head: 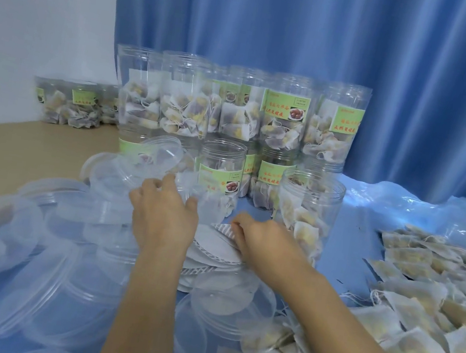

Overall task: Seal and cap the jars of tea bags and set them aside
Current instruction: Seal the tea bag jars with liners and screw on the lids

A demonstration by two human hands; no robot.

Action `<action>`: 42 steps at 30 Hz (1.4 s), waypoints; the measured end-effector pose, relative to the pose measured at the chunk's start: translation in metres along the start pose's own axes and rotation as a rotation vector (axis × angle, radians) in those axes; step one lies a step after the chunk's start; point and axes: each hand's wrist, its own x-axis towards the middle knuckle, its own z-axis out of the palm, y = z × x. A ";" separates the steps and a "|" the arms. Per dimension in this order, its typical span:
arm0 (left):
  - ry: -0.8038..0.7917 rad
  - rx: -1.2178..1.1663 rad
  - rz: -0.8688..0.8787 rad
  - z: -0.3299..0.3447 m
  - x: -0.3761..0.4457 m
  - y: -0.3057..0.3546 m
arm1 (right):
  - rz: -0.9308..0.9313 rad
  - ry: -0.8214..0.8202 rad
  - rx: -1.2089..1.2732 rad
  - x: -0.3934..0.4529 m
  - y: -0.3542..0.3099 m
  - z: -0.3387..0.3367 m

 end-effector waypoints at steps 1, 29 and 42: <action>0.006 0.061 0.025 0.003 0.001 -0.001 | 0.029 0.011 0.029 0.000 0.001 0.001; -0.205 -1.570 -0.154 -0.019 0.005 0.030 | 0.524 0.617 1.304 0.007 0.010 -0.033; -0.359 -1.499 -0.102 -0.024 -0.004 0.050 | 0.238 0.220 1.765 0.001 0.015 -0.056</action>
